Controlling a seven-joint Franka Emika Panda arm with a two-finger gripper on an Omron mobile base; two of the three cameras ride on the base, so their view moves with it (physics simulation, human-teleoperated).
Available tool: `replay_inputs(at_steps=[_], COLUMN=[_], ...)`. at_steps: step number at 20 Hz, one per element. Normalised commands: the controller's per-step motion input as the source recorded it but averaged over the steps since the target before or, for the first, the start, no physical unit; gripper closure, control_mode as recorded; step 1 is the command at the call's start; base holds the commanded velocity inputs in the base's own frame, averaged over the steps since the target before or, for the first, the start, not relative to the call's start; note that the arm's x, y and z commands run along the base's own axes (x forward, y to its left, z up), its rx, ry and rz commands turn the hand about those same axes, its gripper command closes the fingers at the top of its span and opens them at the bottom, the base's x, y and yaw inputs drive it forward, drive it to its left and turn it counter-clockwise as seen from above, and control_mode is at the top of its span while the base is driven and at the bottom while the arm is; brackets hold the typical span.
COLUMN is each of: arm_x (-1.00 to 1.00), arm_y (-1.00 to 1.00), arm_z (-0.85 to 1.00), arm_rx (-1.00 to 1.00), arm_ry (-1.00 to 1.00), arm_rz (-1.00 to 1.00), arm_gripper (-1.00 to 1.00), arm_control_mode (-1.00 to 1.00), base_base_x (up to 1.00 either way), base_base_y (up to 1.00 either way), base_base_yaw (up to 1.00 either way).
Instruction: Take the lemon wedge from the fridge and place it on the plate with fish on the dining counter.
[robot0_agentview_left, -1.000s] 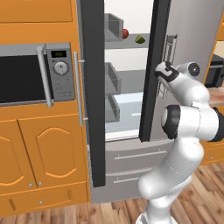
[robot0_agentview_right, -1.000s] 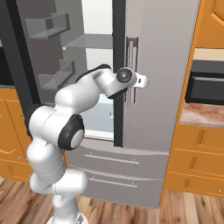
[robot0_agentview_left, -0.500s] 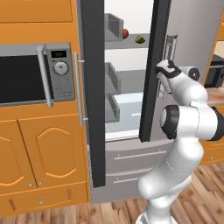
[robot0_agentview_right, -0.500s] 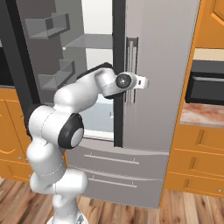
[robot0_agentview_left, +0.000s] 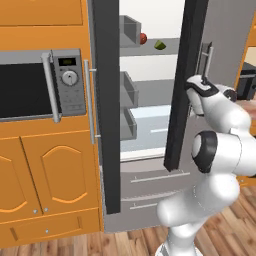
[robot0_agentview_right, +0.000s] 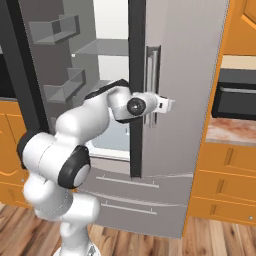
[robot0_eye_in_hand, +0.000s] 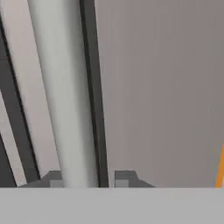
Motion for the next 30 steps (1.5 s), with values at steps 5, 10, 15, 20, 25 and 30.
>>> replay_inputs(at_steps=[5,10,15,20,25,30], arm_x=[-1.0,-1.0,-1.0,-1.0,-0.71,-0.16], arm_y=[-0.89,-0.82,-0.01,0.83,1.0,1.0], arm_z=[0.64,0.97,1.0,0.93,0.06,-0.3], arm_rx=[0.02,0.1,0.08,-0.08,-0.23,-0.22], arm_ry=[-0.03,0.0,-0.04,-0.13,-0.09,-0.28], arm_rz=[-0.36,-0.39,-0.27,-0.04,0.01,-0.01], arm_gripper=[1.0,-1.0,-1.0,-1.0,-1.0,-1.0], arm_control_mode=[-1.0,-1.0,-1.0,-1.0,-1.0,-1.0], base_base_x=[0.0,0.0,0.0,0.0,0.0,0.0], base_base_y=[0.0,0.0,0.0,0.0,0.0,0.0], base_base_yaw=[0.0,0.0,0.0,0.0,0.0,0.0])
